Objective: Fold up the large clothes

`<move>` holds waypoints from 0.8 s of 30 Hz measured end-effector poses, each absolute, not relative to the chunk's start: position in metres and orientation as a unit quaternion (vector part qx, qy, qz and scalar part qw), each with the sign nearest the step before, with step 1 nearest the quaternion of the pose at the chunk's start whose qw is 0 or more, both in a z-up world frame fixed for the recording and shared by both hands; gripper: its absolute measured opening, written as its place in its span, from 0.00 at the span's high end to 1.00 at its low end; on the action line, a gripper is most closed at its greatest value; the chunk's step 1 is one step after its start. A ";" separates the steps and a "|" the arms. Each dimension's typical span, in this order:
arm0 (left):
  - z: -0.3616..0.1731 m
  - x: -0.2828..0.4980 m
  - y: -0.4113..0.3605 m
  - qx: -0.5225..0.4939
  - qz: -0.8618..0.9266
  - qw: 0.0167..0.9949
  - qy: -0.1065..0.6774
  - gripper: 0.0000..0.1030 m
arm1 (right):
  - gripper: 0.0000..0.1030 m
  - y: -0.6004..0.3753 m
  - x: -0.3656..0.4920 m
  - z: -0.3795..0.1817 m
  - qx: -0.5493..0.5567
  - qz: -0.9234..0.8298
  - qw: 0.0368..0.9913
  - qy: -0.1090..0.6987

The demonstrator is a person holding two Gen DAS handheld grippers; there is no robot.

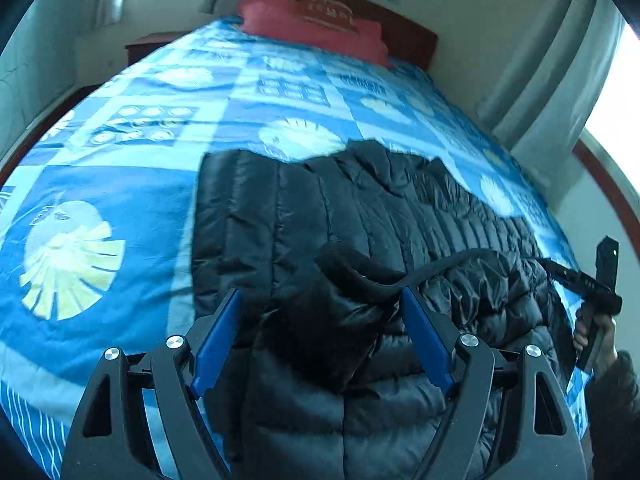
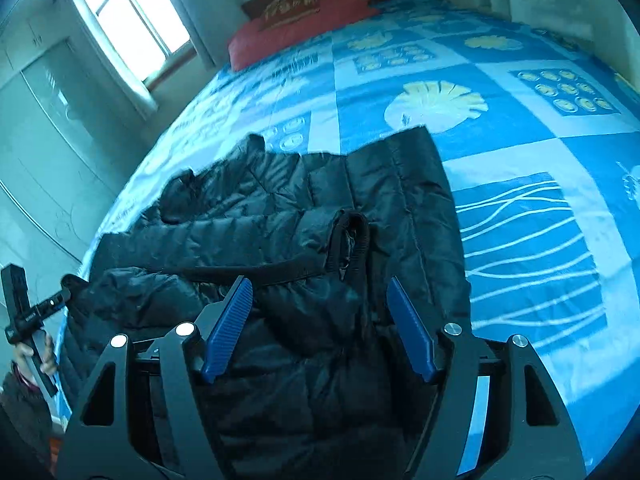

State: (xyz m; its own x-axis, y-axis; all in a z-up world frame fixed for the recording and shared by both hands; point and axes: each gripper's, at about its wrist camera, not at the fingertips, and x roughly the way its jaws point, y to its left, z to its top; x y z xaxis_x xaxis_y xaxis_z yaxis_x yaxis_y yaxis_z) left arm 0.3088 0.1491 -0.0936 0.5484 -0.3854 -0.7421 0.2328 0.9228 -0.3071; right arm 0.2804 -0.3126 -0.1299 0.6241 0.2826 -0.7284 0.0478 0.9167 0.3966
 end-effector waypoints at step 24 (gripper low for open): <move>-0.007 0.378 0.102 -0.007 -0.113 0.934 0.338 0.81 | 0.88 -0.293 0.337 -0.029 0.119 0.030 0.941 0.316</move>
